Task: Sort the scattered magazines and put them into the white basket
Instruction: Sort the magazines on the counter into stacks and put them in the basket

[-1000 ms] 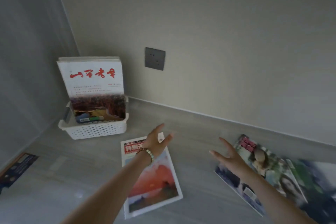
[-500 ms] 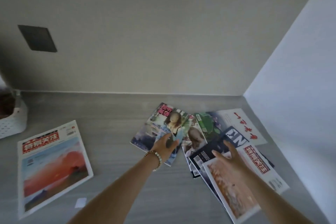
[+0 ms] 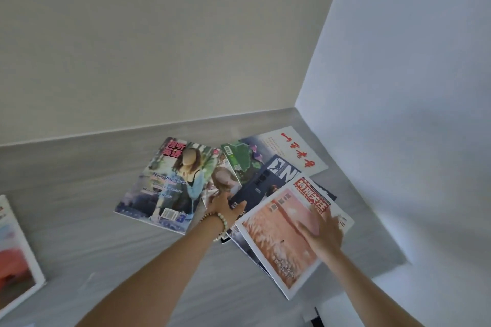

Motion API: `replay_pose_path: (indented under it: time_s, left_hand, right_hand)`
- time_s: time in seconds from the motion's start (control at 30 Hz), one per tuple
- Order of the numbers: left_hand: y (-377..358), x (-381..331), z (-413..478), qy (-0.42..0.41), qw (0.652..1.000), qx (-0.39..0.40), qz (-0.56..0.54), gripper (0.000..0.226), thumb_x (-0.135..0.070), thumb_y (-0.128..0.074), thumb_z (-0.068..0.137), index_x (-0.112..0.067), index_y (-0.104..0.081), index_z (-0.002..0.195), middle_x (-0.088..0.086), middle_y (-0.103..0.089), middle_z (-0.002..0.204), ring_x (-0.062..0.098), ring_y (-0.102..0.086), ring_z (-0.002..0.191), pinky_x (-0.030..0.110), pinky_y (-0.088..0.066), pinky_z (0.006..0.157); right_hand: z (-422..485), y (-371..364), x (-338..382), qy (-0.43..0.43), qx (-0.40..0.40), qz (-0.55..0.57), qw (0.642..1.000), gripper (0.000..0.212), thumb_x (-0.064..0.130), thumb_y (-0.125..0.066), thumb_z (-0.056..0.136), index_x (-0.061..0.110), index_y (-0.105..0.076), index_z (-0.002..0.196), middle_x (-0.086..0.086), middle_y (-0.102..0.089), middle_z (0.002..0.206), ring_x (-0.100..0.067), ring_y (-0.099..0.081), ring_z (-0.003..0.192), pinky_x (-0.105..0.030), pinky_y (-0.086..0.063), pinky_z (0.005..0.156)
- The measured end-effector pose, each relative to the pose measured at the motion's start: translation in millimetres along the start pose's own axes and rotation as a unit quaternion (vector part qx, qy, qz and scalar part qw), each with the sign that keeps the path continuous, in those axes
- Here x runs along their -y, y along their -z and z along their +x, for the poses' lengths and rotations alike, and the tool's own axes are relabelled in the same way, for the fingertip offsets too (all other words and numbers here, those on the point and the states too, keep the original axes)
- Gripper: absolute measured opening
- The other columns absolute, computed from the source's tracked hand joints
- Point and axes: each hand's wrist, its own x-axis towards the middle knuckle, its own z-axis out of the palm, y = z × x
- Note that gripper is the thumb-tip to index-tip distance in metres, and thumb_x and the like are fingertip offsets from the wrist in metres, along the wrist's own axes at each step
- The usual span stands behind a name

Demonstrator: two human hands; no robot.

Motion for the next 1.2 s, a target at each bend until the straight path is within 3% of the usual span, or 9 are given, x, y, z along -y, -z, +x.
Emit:
replay_pose_path:
  time_s: [0.07,0.13,0.2,0.27,0.33,0.5,0.77,1.0,1.2]
  left_hand:
    - [-1,-1,3,0.009,0.999,0.036,0.011,0.069,-0.05,-0.054,0.084,-0.009,-0.037,0.137,0.01,-0.044,0.138,0.027,-0.044,0.125,0.032,-0.038,0.104]
    - [-5,-2,3,-0.011,0.999,0.048,-0.005,0.055,-0.048,-0.057,0.083,-0.007,-0.052,0.12,0.007,-0.062,0.101,0.024,-0.058,0.092,0.03,-0.047,0.085]
    - [-10,-1,1,-0.032,0.998,0.034,-0.031,0.037,-0.041,-0.057,0.086,-0.008,-0.058,0.101,-0.001,-0.051,0.067,0.018,-0.05,0.066,0.031,-0.047,0.071]
    - [-11,0,-1,-0.056,0.998,0.02,-0.024,0.024,-0.034,-0.054,0.089,-0.011,-0.056,0.085,-0.004,-0.042,0.061,0.013,-0.043,0.057,0.027,-0.042,0.062]
    - [-11,2,-6,-0.08,0.997,-0.001,-0.017,0.026,-0.031,-0.05,0.092,-0.006,-0.056,0.089,-0.004,-0.045,0.066,0.01,-0.043,0.058,0.022,-0.039,0.059]
    - [-7,22,-18,-0.078,0.994,-0.023,-0.068,0.034,-0.032,-0.049,0.092,-0.012,-0.056,0.119,0.0,-0.06,0.089,0.013,-0.06,0.08,0.029,-0.052,0.077]
    - [25,59,-32,0.003,0.962,-0.171,-0.213,0.019,-0.012,-0.063,0.083,-0.022,-0.056,0.097,0.001,-0.067,0.099,0.015,-0.064,0.084,0.041,-0.058,0.074]
    - [60,73,-38,0.028,0.947,-0.222,-0.232,0.035,-0.006,-0.058,0.084,-0.017,-0.053,0.117,0.004,-0.065,0.114,0.013,-0.062,0.083,0.036,-0.056,0.079]
    - [39,41,-27,-0.055,0.984,-0.142,-0.094,0.062,-0.032,-0.056,0.087,-0.021,-0.029,0.142,0.002,-0.034,0.148,0.022,-0.033,0.136,0.042,-0.033,0.11]
  right_hand:
    - [-4,-4,5,0.03,0.01,-0.006,0.999,0.111,0.097,-0.001,0.049,0.043,-0.004,0.146,0.004,0.014,0.157,-0.03,0.011,0.145,-0.051,-0.001,0.116]
    - [-5,-8,9,0.064,0.021,-0.013,0.998,0.123,0.098,0.013,0.035,0.045,0.0,0.145,0.006,0.021,0.155,-0.027,0.018,0.144,-0.049,0.006,0.115]
    - [-6,-12,13,0.094,0.03,-0.01,0.995,0.111,0.096,0.009,0.045,0.046,0.002,0.144,0.009,0.026,0.153,-0.024,0.022,0.143,-0.049,0.01,0.114]
    - [-7,-15,17,0.123,0.044,-0.014,0.991,0.084,0.086,-0.01,0.07,0.048,0.001,0.143,0.01,0.028,0.151,-0.023,0.025,0.142,-0.048,0.014,0.113]
    - [-9,-20,22,0.154,0.06,-0.015,0.986,0.069,0.076,-0.022,0.081,0.051,0.002,0.141,0.012,0.028,0.15,-0.019,0.027,0.14,-0.045,0.019,0.11]
    - [-22,-43,59,0.232,0.075,-0.017,0.97,0.056,0.067,-0.013,0.088,0.053,0.004,0.14,0.013,0.03,0.149,-0.018,0.03,0.139,-0.044,0.022,0.109]
    - [-32,-70,121,0.296,0.106,0.054,0.948,0.043,0.054,-0.014,0.096,0.055,-0.004,0.138,0.02,0.019,0.15,-0.01,0.023,0.14,-0.04,0.017,0.113]
    - [-18,-38,110,0.162,0.008,0.161,0.974,0.05,0.042,-0.04,0.096,0.024,-0.035,0.142,-0.003,-0.02,0.157,-0.022,-0.024,0.143,-0.049,-0.022,0.115]
    - [-13,-8,58,0.024,-0.072,0.269,0.96,0.059,0.033,-0.061,0.087,0.009,-0.042,0.137,-0.013,-0.038,0.147,-0.027,-0.033,0.137,-0.043,-0.027,0.113]
